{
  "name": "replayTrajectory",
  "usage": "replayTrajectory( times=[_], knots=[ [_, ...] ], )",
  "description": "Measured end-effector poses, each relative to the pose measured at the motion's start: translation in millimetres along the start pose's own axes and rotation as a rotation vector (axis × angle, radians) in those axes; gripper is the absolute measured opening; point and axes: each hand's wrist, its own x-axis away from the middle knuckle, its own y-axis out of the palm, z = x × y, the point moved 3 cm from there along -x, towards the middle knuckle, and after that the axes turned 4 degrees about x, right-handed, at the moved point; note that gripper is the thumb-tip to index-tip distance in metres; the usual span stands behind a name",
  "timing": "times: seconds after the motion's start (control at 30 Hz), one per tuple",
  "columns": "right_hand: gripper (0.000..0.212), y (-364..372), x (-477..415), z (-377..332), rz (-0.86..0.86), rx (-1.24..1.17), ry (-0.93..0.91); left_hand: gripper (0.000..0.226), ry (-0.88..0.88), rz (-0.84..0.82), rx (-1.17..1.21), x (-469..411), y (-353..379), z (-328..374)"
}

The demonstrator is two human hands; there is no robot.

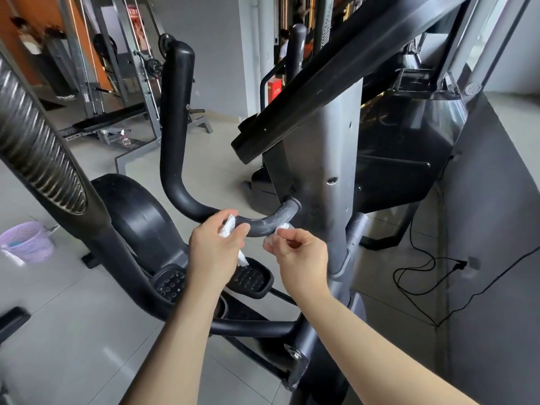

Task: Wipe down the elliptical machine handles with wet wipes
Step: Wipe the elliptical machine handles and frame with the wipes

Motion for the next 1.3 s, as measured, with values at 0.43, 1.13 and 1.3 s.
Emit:
replayTrajectory(
  times=[0.43, 1.13, 1.3],
  knots=[
    [0.023, -39.3, 4.6, -18.8, -0.282, 0.298, -0.227, 0.046, 0.041, -0.270, -0.069, 39.6, 2.9, 0.7],
    [0.026, -32.2, 47.7, -24.0, -0.350, 0.005, -0.013, 0.013, 0.027, -0.070, 0.116, 63.6, 20.6, 19.2],
    [0.022, -31.7, 52.3, -22.6, -0.408, 0.038, 0.003, 0.015, 0.012, -0.048, 0.088, 69.1, 23.3, 20.0]
  ],
)
